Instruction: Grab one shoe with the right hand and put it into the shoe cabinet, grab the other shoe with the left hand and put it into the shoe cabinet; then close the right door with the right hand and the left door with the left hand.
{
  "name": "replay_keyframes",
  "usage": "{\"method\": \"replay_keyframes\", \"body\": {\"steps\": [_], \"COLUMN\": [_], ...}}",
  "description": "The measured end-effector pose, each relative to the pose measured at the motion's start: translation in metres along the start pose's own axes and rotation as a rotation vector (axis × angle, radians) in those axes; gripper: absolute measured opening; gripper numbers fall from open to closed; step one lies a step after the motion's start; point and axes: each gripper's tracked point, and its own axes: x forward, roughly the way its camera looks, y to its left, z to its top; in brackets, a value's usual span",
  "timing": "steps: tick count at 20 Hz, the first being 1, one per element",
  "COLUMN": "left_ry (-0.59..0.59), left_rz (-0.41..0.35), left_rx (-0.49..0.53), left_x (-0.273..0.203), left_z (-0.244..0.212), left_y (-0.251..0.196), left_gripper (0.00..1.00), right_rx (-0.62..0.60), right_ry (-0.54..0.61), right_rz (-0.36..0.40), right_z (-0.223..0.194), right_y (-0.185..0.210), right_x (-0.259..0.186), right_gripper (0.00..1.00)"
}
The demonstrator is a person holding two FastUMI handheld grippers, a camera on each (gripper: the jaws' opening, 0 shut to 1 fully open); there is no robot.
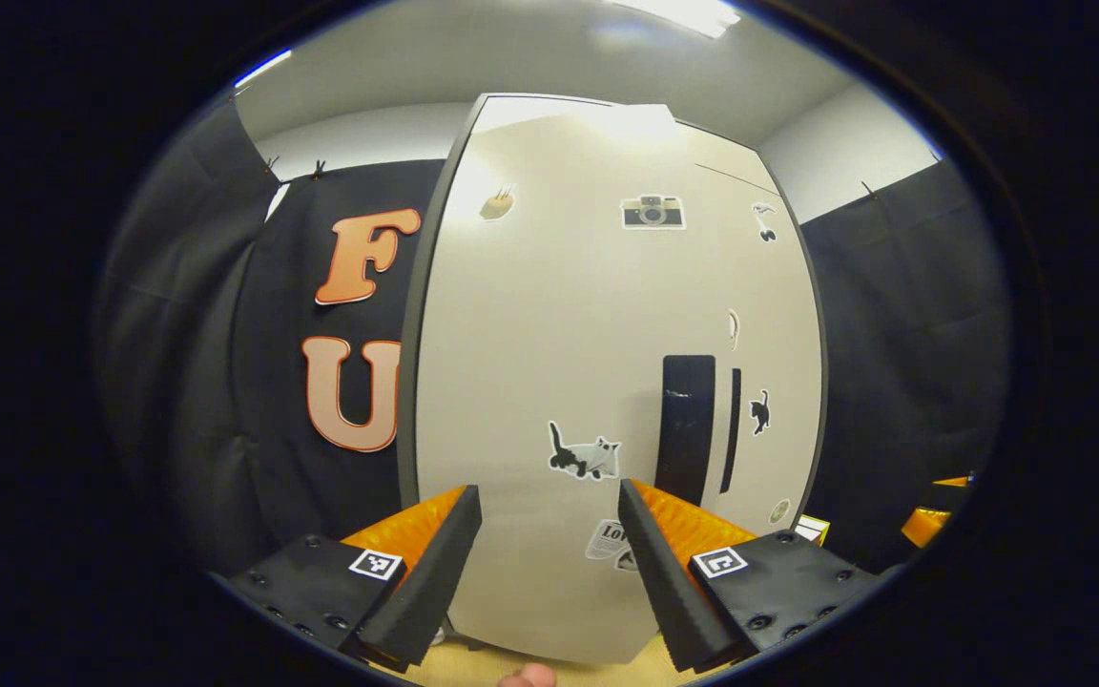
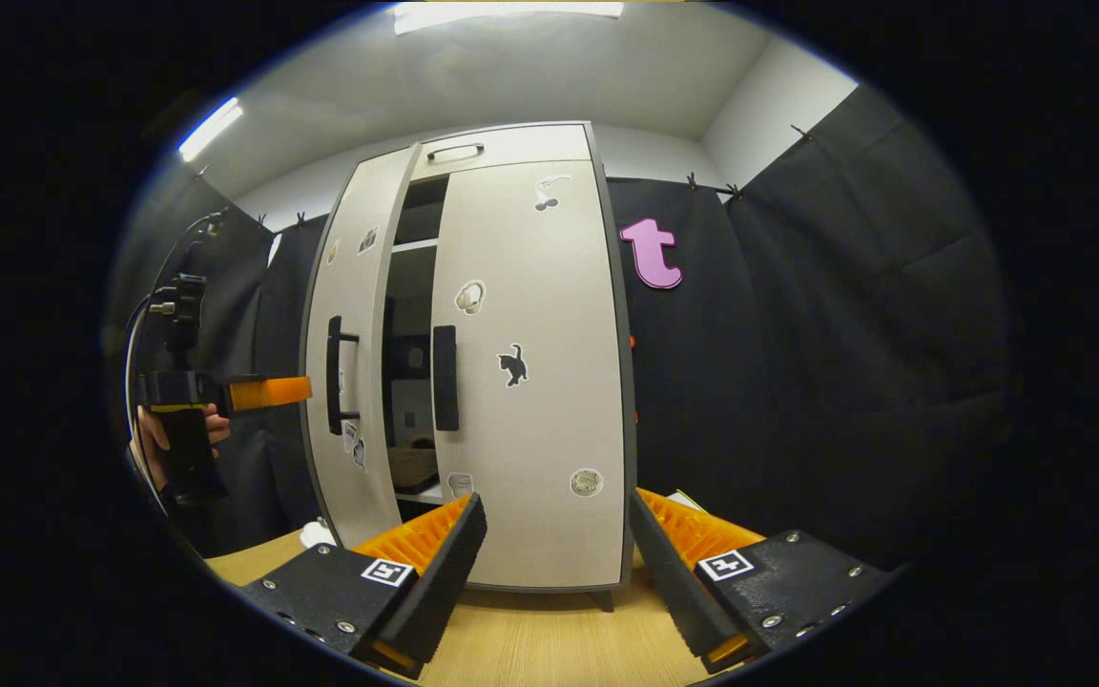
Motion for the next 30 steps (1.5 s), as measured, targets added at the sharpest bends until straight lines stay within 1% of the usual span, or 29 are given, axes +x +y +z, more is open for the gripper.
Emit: {"method": "replay_keyframes", "body": {"steps": [3, 6, 7, 8, 9, 10, 11, 12, 14, 15, 17, 19, 20, 21, 24, 25, 27, 30], "left_ry": [0.014, 0.022, 0.023, 0.027, 0.03, 0.033, 0.039, 0.038, 0.04, 0.038, 0.034, 0.029, 0.03, 0.03, 0.035, 0.033, 0.036, 0.02], "left_rz": [-0.031, -0.041, -0.047, -0.05, -0.05, -0.047, -0.042, -0.038, -0.029, -0.024, -0.014, 0.0, 0.004, 0.006, -0.023, -0.013, 0.012, 0.013], "left_rx": [0.005, 0.015, 0.019, 0.023, 0.026, 0.027, 0.027, 0.028, 0.032, 0.038, 0.047, 0.038, 0.034, 0.033, 0.026, 0.028, 0.042, 0.025], "left_x": [0.012, 0.026, 0.032, 0.036, 0.04, 0.044, 0.049, 0.051, 0.057, 0.061, 0.067, 0.075, 0.077, 0.078, 0.079, 0.08, 0.077, 0.058], "left_z": [-0.005, -0.011, -0.009, -0.01, -0.01, -0.01, -0.011, -0.01, -0.01, -0.01, -0.01, -0.009, -0.009, -0.013, -0.015, -0.015, -0.015, -0.009], "left_y": [-0.015, -0.023, -0.023, -0.024, -0.026, -0.027, -0.028, -0.029, -0.03, -0.03, -0.03, -0.028, -0.028, -0.028, -0.032, -0.031, -0.027, -0.027], "left_gripper": [0.93, 0.96, 0.93, 0.96, 0.95, 0.93, 0.96, 0.93, 0.95, 0.97, 0.95, 0.95, 0.96, 0.96, 0.96, 0.94, 0.98, 0.98], "right_rx": [-0.007, -0.001, -0.001, -0.001, -0.001, 0.0, 0.0, -0.001, 0.0, 0.003, 0.004, 0.005, 0.008, 0.01, 0.006, 0.008, 0.008, -0.002], "right_ry": [0.0, 0.001, 0.003, 0.003, 0.003, 0.002, 0.002, 0.002, 0.003, 0.003, 0.001, 0.001, 0.004, 0.006, 0.003, 0.004, 0.005, -0.002], "right_rz": [-0.011, -0.023, -0.027, -0.031, -0.036, -0.039, -0.041, -0.045, -0.053, -0.055, -0.062, -0.066, -0.064, -0.063, -0.069, -0.066, -0.06, -0.051], "right_z": [-0.001, -0.001, -0.002, -0.002, -0.002, -0.002, -0.003, -0.003, -0.004, -0.004, -0.004, -0.004, -0.004, -0.005, -0.005, -0.005, -0.003, -0.001], "right_y": [-0.003, -0.01, -0.012, -0.014, -0.016, -0.018, -0.019, -0.021, -0.024, -0.026, -0.029, -0.032, -0.033, -0.033, -0.037, -0.036, -0.035, -0.032], "right_x": [0.0, 0.001, 0.001, 0.001, 0.001, 0.003, 0.004, 0.005, 0.006, 0.006, 0.008, 0.009, 0.008, 0.008, 0.009, 0.01, 0.01, 0.01], "right_gripper": [0.93, 0.93, 0.93, 0.93, 0.93, 0.93, 0.93, 0.93, 0.93, 0.93, 0.93, 0.93, 0.93, 0.93, 0.93, 0.93, 0.93, 0.93]}}
